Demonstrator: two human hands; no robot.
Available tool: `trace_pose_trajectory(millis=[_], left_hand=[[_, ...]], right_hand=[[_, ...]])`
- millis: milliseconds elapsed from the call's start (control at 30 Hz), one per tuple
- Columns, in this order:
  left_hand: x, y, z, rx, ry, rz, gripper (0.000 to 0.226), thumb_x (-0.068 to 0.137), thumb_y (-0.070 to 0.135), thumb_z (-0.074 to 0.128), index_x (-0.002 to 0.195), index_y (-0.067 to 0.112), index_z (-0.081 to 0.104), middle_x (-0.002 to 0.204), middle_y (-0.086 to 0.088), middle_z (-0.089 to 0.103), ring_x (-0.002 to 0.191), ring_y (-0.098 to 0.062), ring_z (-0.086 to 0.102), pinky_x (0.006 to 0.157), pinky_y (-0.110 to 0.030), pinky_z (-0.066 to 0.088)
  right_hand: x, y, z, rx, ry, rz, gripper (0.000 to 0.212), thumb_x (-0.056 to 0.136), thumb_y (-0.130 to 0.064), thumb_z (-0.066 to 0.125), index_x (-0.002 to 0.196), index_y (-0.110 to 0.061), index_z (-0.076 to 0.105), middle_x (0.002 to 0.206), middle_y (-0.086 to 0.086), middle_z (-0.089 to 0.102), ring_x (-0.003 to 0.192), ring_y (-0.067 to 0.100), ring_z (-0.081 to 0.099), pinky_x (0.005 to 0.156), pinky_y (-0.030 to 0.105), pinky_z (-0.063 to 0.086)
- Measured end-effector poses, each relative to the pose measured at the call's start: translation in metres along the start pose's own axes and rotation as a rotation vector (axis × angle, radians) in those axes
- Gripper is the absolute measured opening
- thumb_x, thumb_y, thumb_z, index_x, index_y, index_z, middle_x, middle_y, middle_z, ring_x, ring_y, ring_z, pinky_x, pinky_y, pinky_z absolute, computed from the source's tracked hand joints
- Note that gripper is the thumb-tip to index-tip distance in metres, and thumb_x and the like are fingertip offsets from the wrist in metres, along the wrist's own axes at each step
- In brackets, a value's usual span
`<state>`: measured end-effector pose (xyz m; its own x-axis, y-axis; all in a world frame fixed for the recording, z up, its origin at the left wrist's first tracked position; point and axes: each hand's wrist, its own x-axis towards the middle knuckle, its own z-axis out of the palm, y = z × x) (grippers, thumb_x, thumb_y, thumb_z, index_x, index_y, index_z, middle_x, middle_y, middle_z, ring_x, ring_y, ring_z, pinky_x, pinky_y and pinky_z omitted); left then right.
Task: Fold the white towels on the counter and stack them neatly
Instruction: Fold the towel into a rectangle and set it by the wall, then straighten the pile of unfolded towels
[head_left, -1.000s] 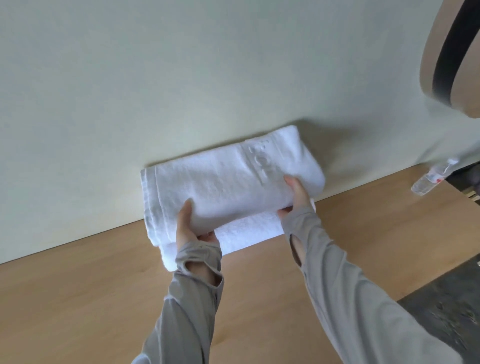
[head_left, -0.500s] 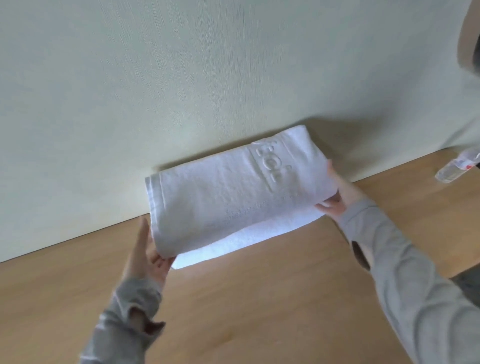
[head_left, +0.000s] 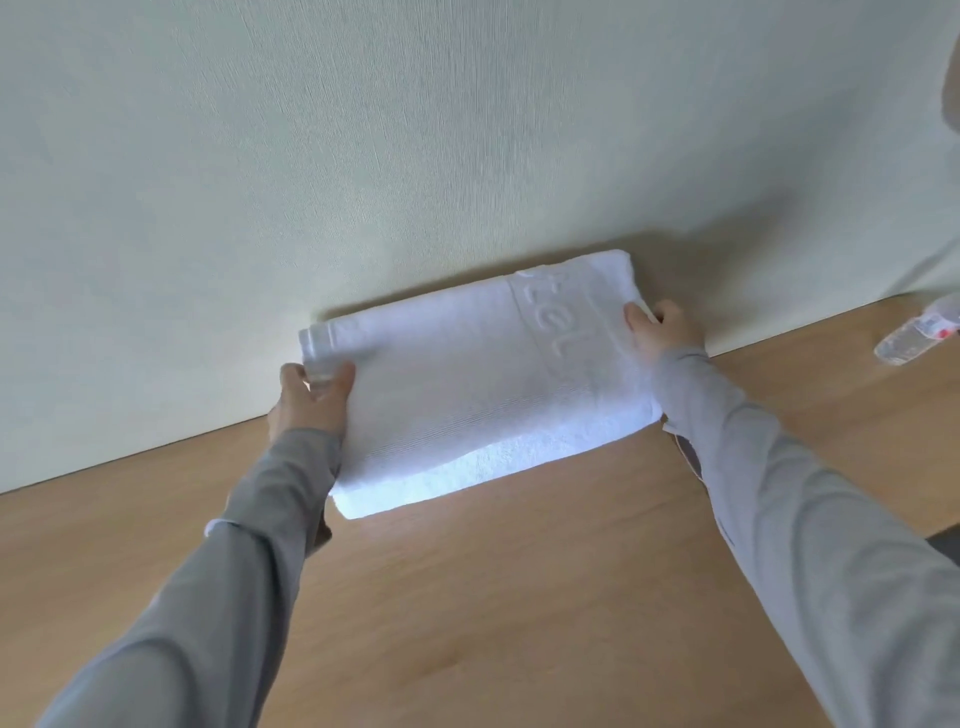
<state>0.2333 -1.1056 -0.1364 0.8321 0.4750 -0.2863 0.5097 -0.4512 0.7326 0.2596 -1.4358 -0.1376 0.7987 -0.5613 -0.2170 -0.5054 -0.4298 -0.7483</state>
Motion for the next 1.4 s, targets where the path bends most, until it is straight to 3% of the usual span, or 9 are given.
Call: trace_pose_trajectory(millis=[100,167,233,300,467,733,900,1167,1400], left_hand=[[-0.006,0.008,-0.004,0.152,0.111,0.071,0.042,0.09,0.042,0.046,0.123,0.017,0.038,0.113,-0.014,0.048,0.106,-0.036,0.048,0.088,-0.042,0.035],[-0.02,0.015,0.004,0.352,0.267,0.314,0.059,0.091,0.041,0.045,0.143,0.02,0.026,0.144,-0.014,0.033,0.13,-0.033,0.034,0.102,-0.045,0.027],[-0.039,0.027,0.023,0.563,0.25,0.615,0.063,0.095,0.046,0.033,0.15,0.022,0.013,0.157,-0.006,0.014,0.143,-0.025,0.013,0.113,-0.044,0.01],[-0.05,0.03,0.045,0.722,0.108,0.747,0.063,0.095,0.051,0.017,0.15,0.025,0.001,0.159,0.001,-0.003,0.146,-0.018,-0.005,0.115,-0.043,-0.005],[-0.027,0.016,0.053,0.793,-0.079,0.75,0.069,0.087,0.06,-0.002,0.148,0.03,-0.012,0.155,0.014,-0.019,0.142,-0.006,-0.017,0.117,-0.042,-0.009],[-0.022,0.031,0.031,0.82,-0.273,0.734,0.062,0.096,0.054,0.01,0.149,0.028,-0.009,0.156,0.012,-0.018,0.143,-0.007,-0.016,0.117,-0.039,-0.008],[-0.022,0.031,-0.025,0.84,-0.011,0.66,0.063,0.098,0.049,0.017,0.15,0.017,0.003,0.159,0.001,-0.006,0.146,-0.016,-0.005,0.118,-0.039,0.001],[-0.035,0.016,-0.151,0.849,0.122,0.579,0.061,0.098,0.05,0.014,0.15,0.021,0.005,0.159,0.005,-0.007,0.146,-0.014,-0.003,0.118,-0.04,0.002],[-0.055,-0.046,-0.318,0.831,0.297,0.415,0.059,0.098,0.049,0.017,0.15,0.02,0.013,0.159,0.004,0.002,0.146,-0.014,0.0,0.118,-0.042,0.003]], right_hand=[[-0.007,-0.009,0.0,-0.202,0.155,-0.143,0.027,0.091,-0.033,0.048,0.105,-0.009,0.05,0.115,0.015,0.051,0.104,0.03,0.047,0.084,0.04,0.039],[-0.017,-0.018,0.006,-0.347,0.27,-0.446,0.036,0.093,-0.03,0.04,0.123,-0.012,0.047,0.132,0.009,0.045,0.122,0.029,0.039,0.095,0.045,0.035],[-0.034,-0.033,0.023,-0.478,0.151,-0.762,0.043,0.09,-0.033,0.027,0.127,-0.017,0.045,0.141,0.004,0.039,0.132,0.023,0.031,0.103,0.045,0.027],[-0.042,-0.038,0.041,-0.622,-0.017,-0.836,0.048,0.094,-0.036,0.023,0.138,-0.022,0.033,0.153,-0.002,0.023,0.142,0.015,0.015,0.112,0.047,0.014],[-0.017,-0.016,0.042,-0.735,-0.091,-0.619,0.059,0.096,-0.044,0.015,0.149,-0.019,0.005,0.158,-0.007,-0.001,0.144,0.007,-0.004,0.116,0.033,0.0],[-0.026,-0.041,0.031,-0.798,-0.185,-0.572,0.058,0.099,-0.04,0.018,0.149,-0.014,0.007,0.158,-0.001,0.002,0.144,0.012,0.001,0.118,0.034,0.003],[-0.068,-0.078,0.02,-0.663,-0.115,-0.727,0.05,0.099,-0.034,0.03,0.141,-0.007,0.029,0.147,0.012,0.034,0.134,0.027,0.031,0.108,0.037,0.025],[-0.165,-0.157,0.04,-0.665,-0.085,-0.981,0.055,0.098,-0.036,0.033,0.144,-0.007,0.025,0.149,0.013,0.031,0.136,0.026,0.029,0.109,0.036,0.024],[-0.298,-0.246,0.093,-0.631,-0.089,-1.211,0.055,0.098,-0.039,0.032,0.143,-0.008,0.026,0.148,0.01,0.032,0.134,0.025,0.031,0.107,0.036,0.025]])
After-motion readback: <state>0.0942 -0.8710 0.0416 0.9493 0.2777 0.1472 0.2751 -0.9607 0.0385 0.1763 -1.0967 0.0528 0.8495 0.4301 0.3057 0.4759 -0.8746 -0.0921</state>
